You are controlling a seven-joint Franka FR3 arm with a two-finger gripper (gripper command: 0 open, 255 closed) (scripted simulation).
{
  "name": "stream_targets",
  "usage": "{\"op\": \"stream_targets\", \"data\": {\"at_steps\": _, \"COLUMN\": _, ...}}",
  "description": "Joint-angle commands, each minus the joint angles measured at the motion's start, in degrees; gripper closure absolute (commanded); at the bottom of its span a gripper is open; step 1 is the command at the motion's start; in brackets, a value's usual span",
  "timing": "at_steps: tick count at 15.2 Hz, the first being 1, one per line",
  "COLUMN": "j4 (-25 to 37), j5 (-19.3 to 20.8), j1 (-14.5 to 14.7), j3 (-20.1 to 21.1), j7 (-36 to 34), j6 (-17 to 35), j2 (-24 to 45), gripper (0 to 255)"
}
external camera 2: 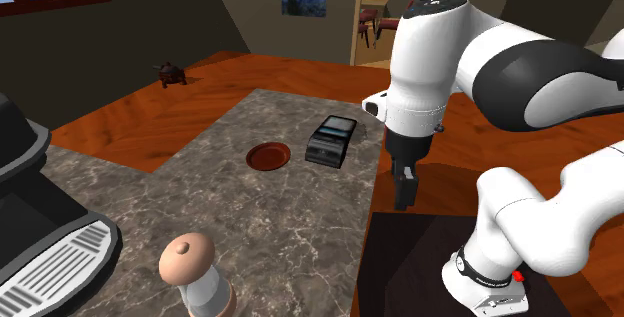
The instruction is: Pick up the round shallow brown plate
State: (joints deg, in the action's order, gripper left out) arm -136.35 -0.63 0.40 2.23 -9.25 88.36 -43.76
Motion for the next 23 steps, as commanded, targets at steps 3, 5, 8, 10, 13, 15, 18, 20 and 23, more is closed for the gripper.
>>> {"op": "stream_targets", "data": {"at_steps": 3, "j4": 0.45, "j5": 2.87, "j1": -0.21, "j3": -0.30, "j7": 2.47, "j6": 3.12, "j2": 2.81, "gripper": 0}}
{"op": "stream_targets", "data": {"at_steps": 5, "j4": 1.13, "j5": 5.68, "j1": -0.47, "j3": -0.57, "j7": 4.71, "j6": 6.25, "j2": 5.74, "gripper": 0}}
{"op": "stream_targets", "data": {"at_steps": 8, "j4": 2.59, "j5": 9.79, "j1": -0.94, "j3": -0.86, "j7": 7.67, "j6": 10.90, "j2": 10.33, "gripper": 0}}
{"op": "stream_targets", "data": {"at_steps": 10, "j4": 3.85, "j5": 12.48, "j1": -1.30, "j3": -0.97, "j7": 9.40, "j6": 13.91, "j2": 13.49, "gripper": 0}}
{"op": "stream_targets", "data": {"at_steps": 13, "j4": 6.19, "j5": 16.51, "j1": -1.86, "j3": -1.06, "j7": 11.60, "j6": 18.22, "j2": 18.34, "gripper": 0}}
{"op": "stream_targets", "data": {"at_steps": 15, "j4": 8.05, "j5": 19.19, "j1": -2.23, "j3": -1.05, "j7": 12.85, "j6": 20.92, "j2": 21.63, "gripper": 0}}
{"op": "stream_targets", "data": {"at_steps": 18, "j4": 11.26, "j5": 23.25, "j1": -2.80, "j3": -0.92, "j7": 14.42, "j6": 24.64, "j2": 26.61, "gripper": 0}}
{"op": "stream_targets", "data": {"at_steps": 20, "j4": 13.69, "j5": 25.99, "j1": -3.14, "j3": -0.79, "j7": 15.29, "j6": 26.89, "j2": 29.96, "gripper": 0}}
{"op": "stream_targets", "data": {"at_steps": 23, "j4": 17.76, "j5": 30.16, "j1": -3.56, "j3": -0.56, "j7": 16.39, "j6": 29.88, "j2": 35.00, "gripper": 0}}
